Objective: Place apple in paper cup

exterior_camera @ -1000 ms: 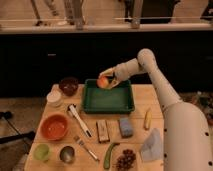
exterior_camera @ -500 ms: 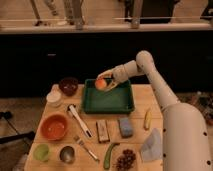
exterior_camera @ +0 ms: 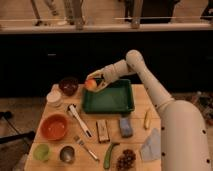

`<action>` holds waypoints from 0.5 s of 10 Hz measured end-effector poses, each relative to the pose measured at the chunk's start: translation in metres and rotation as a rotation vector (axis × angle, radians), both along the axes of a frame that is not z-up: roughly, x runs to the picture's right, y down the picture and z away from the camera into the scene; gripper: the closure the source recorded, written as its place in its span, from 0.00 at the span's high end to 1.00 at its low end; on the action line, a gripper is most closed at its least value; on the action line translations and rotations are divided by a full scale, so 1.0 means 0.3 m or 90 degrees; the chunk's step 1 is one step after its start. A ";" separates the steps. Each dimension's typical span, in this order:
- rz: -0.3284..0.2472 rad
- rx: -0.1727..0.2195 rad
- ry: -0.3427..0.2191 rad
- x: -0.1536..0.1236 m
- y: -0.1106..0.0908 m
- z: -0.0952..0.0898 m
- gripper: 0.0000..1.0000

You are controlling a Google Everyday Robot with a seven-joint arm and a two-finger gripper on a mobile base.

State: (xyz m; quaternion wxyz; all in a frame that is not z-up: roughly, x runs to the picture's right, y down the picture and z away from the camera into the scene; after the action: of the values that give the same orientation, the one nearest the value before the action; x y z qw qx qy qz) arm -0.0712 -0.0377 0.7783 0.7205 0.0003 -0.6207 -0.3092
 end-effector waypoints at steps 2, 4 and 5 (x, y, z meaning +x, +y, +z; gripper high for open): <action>-0.012 0.034 0.048 -0.068 0.002 -0.011 0.00; -0.017 0.045 0.071 -0.111 0.008 -0.011 0.00; -0.019 0.046 0.073 -0.153 0.015 -0.011 0.00</action>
State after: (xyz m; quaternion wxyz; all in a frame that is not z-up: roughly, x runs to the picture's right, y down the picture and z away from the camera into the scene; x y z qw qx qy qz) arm -0.1171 -0.0331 0.7749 0.7499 -0.0009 -0.5667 -0.3413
